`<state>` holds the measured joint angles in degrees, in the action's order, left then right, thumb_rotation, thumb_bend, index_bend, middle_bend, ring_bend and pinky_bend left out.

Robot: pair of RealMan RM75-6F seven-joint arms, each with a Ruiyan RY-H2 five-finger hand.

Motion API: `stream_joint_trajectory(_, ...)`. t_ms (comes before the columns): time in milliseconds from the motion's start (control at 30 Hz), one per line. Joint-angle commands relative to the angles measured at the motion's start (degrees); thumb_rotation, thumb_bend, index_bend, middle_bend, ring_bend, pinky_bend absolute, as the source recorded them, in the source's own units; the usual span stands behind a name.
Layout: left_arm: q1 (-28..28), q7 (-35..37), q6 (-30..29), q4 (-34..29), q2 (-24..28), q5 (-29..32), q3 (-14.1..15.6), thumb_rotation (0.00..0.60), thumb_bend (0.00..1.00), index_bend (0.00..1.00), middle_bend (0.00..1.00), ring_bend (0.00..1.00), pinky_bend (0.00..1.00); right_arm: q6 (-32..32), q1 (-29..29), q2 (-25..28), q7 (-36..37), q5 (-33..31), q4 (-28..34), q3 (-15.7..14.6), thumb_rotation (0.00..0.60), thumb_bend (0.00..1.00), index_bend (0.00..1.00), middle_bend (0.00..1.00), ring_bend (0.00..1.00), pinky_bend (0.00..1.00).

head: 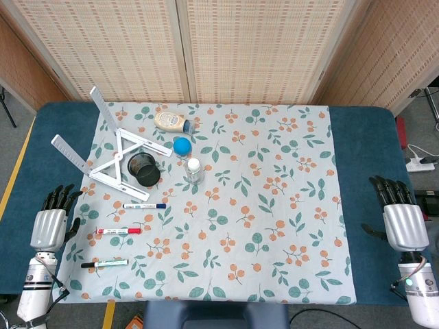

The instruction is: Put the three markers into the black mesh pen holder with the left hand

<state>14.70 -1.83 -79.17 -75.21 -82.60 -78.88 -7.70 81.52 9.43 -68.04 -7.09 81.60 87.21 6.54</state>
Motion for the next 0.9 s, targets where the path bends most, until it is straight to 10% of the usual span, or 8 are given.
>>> stream_joint_trajectory(33, 0.0, 0.0, 0.0, 0.1, 0.0, 0.0, 0.0, 0.6, 0.39, 0.21, 0.07, 0.0, 0.1, 0.1, 0.0, 0.0, 0.0, 0.1, 0.0, 0.0, 0.6, 0.03, 0.1, 0.07, 0.09, 0.1)
stream_joint_trajectory(667, -0.4, -1.0, -1.0, -1.0, 0.2, -0.8, 0.5, 0.6, 0.38, 0.21, 0.07, 0.0, 0.1, 0.3, -0.1, 0.2, 0.1, 0.5, 0.4, -0.1, 0.6, 0.03, 0.1, 0.07, 0.09, 0.1)
stream_joint_trajectory(900, -5.1, -7.3, -7.1, -14.2, 4.1, -6.7, 6.3, 0.6, 0.38, 0.23, 0.14, 0.0, 0.1, -0.2, 0.1, 0.4, 0.8, 0.7, 0.4, -0.3, 0.6, 0.03, 0.1, 0.07, 0.09, 0.1)
